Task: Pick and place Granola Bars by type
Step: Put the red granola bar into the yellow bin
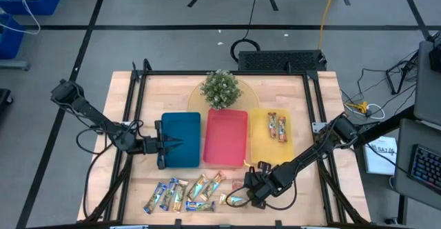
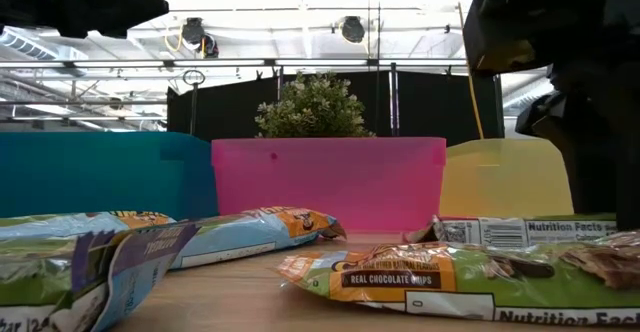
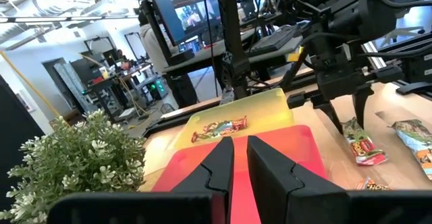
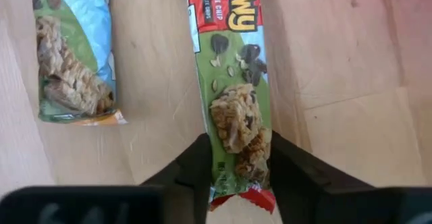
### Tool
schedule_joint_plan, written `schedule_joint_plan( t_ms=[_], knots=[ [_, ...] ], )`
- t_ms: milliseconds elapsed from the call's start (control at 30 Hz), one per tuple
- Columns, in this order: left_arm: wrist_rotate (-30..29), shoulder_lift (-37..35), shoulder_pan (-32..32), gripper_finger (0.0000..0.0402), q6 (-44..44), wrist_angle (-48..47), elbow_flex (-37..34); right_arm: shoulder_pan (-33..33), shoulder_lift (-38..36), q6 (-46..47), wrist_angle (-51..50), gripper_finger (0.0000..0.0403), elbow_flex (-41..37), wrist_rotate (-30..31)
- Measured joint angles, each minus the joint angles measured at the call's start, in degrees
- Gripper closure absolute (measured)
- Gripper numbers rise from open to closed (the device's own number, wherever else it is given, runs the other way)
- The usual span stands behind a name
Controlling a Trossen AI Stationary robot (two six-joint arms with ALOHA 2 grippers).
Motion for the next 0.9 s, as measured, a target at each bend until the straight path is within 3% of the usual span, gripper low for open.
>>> schedule_joint_plan(
  t_ms=[133,567,700,900],
  knots=[
    [0.01,0.01,0.0,0.035,-0.03,-0.01,0.0,0.0,-0.84,-0.16,1.47,0.0323,-0.02,-0.76],
    [1.84,0.03,0.01,0.035,-0.23,0.0,0.04,0.07,-14.63,-0.47,6.63,0.0336,-0.31,0.36],
    [1.89,0.02,0.01,0.035,-1.29,0.02,0.04,0.13,-21.73,0.78,6.82,0.0336,-0.19,6.81],
    [1.93,0.02,-0.01,0.035,-2.31,0.0,0.04,-0.94,-31.03,12.96,-3.23,0.0342,-0.17,17.19]
  ],
)
